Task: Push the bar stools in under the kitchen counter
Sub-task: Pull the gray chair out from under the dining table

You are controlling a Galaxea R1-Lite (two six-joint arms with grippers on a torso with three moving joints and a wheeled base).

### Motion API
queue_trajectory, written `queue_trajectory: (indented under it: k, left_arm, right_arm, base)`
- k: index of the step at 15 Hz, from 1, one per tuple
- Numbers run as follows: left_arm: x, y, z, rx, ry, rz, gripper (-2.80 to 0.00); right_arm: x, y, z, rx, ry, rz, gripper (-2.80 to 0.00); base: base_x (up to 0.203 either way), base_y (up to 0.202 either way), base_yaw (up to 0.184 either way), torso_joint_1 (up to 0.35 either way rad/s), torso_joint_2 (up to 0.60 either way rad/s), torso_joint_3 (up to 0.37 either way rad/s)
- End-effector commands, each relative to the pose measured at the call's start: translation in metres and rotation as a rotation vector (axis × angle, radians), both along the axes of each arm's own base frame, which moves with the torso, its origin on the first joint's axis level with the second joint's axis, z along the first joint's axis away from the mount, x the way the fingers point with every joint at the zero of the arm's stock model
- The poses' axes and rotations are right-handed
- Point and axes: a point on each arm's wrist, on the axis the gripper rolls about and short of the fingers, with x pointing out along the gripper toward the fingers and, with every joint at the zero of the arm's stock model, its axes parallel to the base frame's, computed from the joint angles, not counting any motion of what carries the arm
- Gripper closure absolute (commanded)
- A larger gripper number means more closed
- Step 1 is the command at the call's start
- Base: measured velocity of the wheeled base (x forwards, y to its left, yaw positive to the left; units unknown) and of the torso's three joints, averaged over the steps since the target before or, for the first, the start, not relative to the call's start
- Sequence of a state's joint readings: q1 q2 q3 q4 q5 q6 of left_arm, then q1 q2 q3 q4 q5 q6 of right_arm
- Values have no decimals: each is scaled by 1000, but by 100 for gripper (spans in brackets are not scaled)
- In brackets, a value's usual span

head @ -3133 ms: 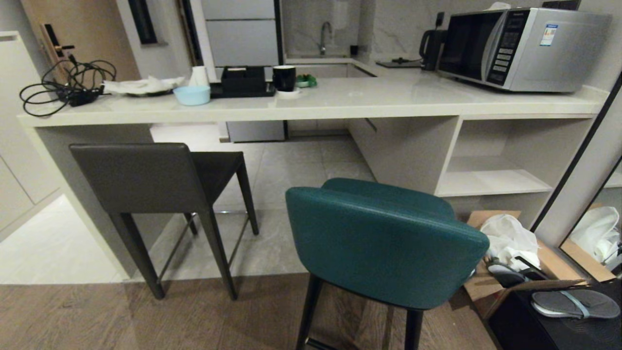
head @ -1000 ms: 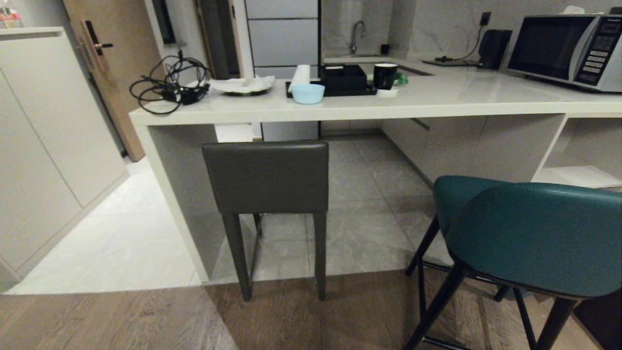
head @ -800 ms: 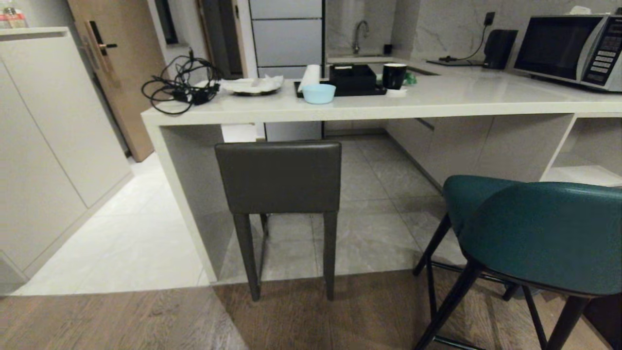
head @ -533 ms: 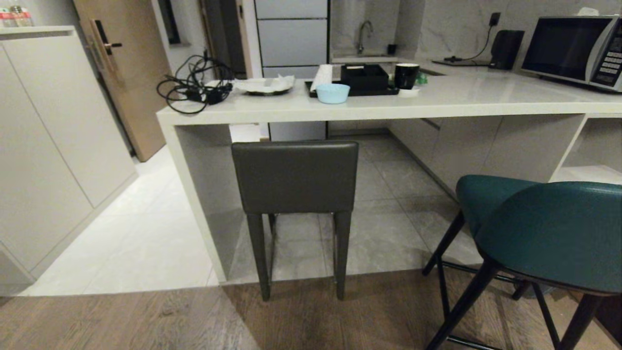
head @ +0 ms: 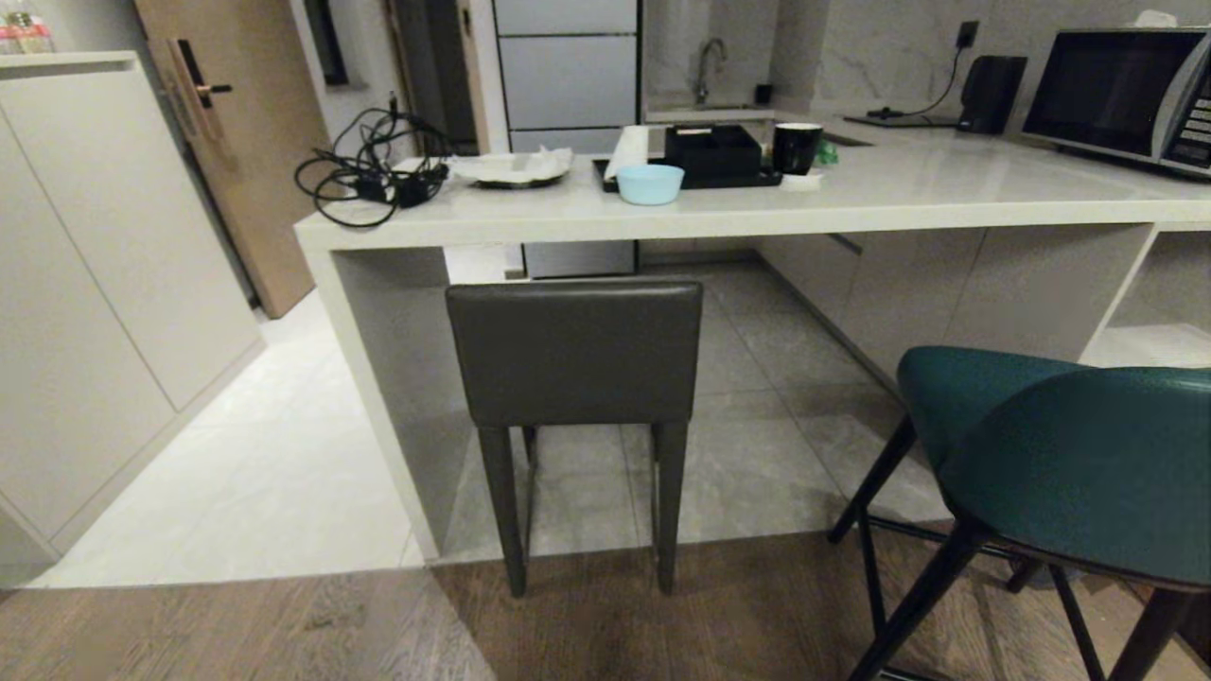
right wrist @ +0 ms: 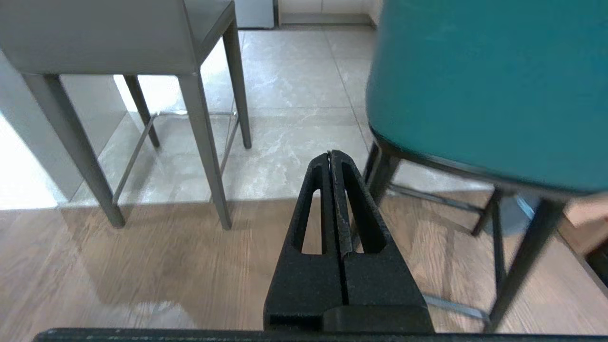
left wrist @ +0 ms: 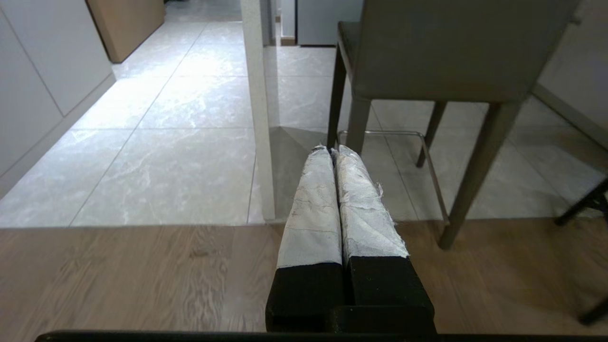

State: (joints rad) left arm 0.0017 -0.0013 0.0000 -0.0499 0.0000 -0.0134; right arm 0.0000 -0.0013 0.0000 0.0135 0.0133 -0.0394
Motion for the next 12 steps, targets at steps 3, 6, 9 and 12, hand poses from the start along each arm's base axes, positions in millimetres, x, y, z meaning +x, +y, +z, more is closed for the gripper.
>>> queue_trajectory:
  k: [3, 6, 9, 12]
  left_arm:
    - [1, 0, -5, 0, 17, 0, 0]
    - [1, 0, -5, 0, 17, 0, 0]
    - [1, 0, -5, 0, 17, 0, 0]
    - [1, 0, -5, 0, 17, 0, 0]
  right_arm:
    - [0, 0, 0, -1, 3, 1, 0]
    - [0, 0, 0, -1, 2, 0, 0]
    - [0, 0, 0, -1, 3, 0, 0]
    - [0, 0, 0, -1, 2, 1, 0]
  base:
    - [198, 0, 3, 2, 5, 1]
    - [191, 0, 1, 3, 0, 0]
    - [194, 0, 0, 0, -1, 2]
    - [191, 0, 2, 2, 3, 3]
